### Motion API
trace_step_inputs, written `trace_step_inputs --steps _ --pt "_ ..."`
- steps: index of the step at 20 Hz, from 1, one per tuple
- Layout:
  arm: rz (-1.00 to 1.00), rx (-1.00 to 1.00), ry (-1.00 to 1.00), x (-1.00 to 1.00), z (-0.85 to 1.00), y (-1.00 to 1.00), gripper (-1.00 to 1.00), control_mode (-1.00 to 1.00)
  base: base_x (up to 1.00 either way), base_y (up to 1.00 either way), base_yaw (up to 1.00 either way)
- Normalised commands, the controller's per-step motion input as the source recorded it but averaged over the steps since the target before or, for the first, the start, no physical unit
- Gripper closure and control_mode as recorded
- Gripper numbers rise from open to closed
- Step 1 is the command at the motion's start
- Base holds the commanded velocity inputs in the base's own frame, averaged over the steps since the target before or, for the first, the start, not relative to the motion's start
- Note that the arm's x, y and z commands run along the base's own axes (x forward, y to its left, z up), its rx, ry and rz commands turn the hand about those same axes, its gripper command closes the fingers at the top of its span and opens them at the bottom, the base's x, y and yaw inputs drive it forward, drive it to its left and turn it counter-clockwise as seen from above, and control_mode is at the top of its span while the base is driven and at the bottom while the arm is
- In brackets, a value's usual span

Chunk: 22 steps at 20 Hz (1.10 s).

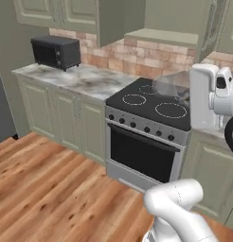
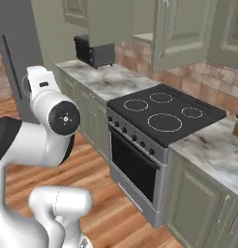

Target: There is a bowl on the dining counter. Grab a lemon wedge from the fridge and place it in the bowl. Then get the liquor bottle and glass cup from the cabinet and place them next to the bowl.

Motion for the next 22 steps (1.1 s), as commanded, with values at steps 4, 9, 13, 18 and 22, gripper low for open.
trace_step_inputs --steps 4,9,13,18,22 --pt "0.00 0.00 0.00 0.00 0.00 0.00 1.00 1.00 -0.93 -0.57 0.55" --pt "0.00 0.00 0.00 0.00 0.00 0.00 1.00 1.00 -0.99 -0.51 0.51" --pt "0.00 0.00 0.00 0.00 0.00 0.00 1.00 1.00 -1.00 -0.38 0.43" --pt "0.00 0.00 0.00 0.00 0.00 0.00 1.00 1.00 -1.00 -0.04 0.33" --pt "0.00 0.00 0.00 0.00 0.00 0.00 1.00 1.00 -1.00 0.43 0.17"
